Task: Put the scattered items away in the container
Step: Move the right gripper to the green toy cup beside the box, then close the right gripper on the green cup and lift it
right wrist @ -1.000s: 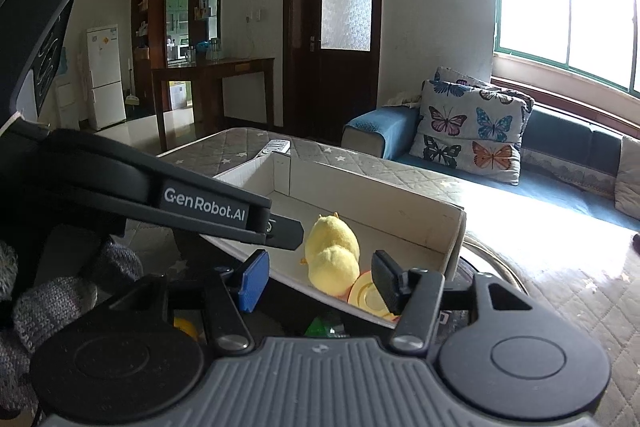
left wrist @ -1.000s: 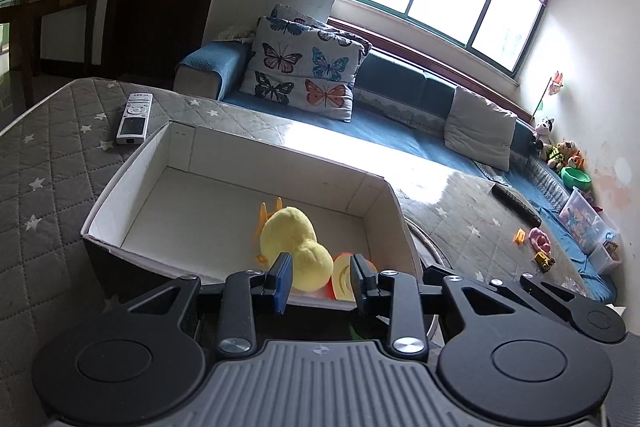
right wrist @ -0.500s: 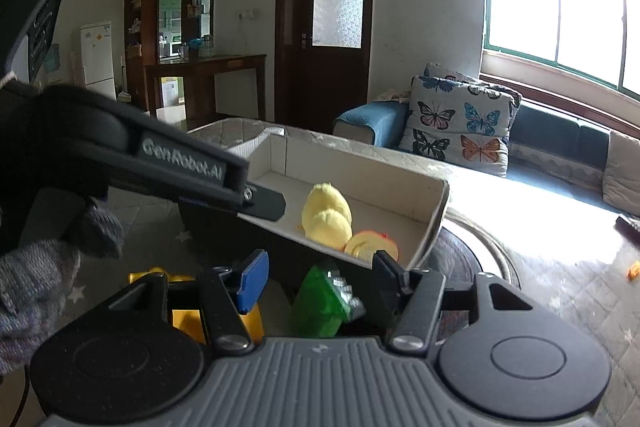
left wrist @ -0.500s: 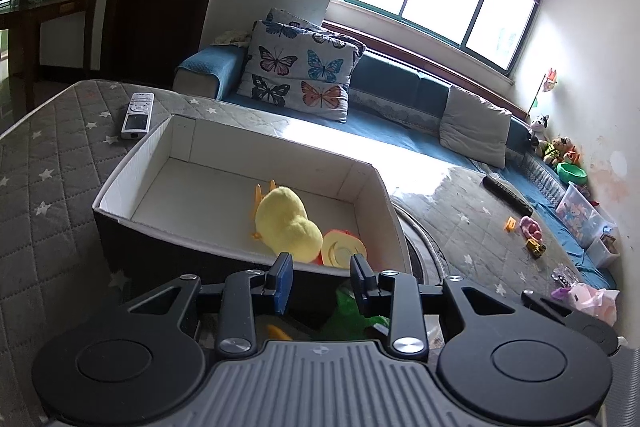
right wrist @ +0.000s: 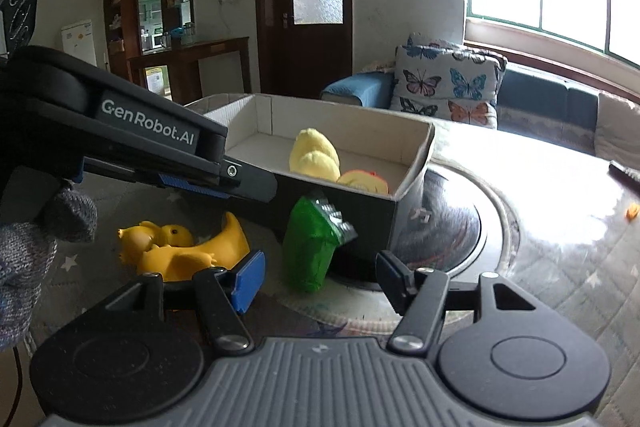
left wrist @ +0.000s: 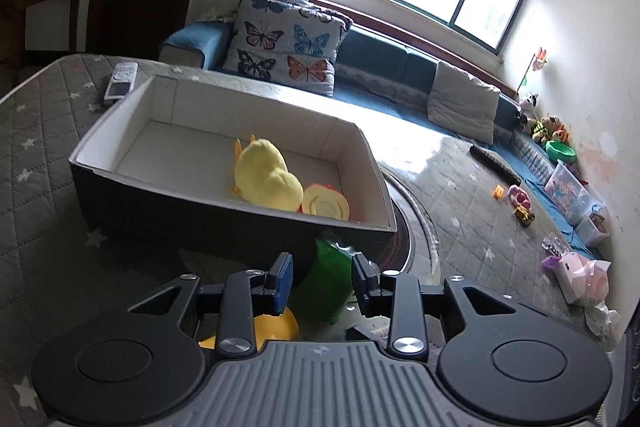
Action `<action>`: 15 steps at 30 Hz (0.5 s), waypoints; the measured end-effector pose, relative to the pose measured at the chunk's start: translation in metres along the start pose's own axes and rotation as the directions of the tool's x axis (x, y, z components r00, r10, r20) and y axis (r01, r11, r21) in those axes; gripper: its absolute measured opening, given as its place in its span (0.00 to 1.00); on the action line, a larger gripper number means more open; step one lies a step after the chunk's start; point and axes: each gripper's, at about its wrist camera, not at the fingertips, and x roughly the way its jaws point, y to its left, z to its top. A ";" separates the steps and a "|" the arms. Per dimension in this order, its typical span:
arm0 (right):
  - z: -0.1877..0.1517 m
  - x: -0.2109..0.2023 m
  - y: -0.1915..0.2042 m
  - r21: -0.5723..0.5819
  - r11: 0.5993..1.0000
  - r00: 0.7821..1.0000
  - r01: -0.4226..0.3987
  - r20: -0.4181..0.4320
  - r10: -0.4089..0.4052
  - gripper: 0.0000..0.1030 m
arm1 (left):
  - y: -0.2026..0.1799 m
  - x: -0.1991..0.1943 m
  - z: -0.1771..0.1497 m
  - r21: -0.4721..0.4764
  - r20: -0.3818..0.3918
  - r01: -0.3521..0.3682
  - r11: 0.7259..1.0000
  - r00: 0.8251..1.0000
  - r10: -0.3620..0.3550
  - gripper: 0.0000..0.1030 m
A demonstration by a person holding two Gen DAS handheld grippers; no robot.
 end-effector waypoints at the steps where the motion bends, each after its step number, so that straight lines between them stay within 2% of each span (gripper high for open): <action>1: -0.001 0.003 -0.001 0.007 1.000 1.000 -0.003 -0.004 0.003 0.61 | -0.001 0.002 -0.001 0.002 -0.006 0.003 1.000 1.000 -0.003 0.34; 7: -0.005 0.020 -0.005 0.040 0.999 0.999 -0.018 -0.030 0.019 0.60 | -0.002 0.013 -0.002 0.010 -0.031 0.017 1.000 0.999 -0.017 0.34; 15: -0.004 0.040 -0.010 0.081 0.996 0.998 -0.034 -0.043 0.038 0.53 | 0.004 0.030 0.005 -0.017 -0.053 0.035 0.999 0.998 -0.036 0.34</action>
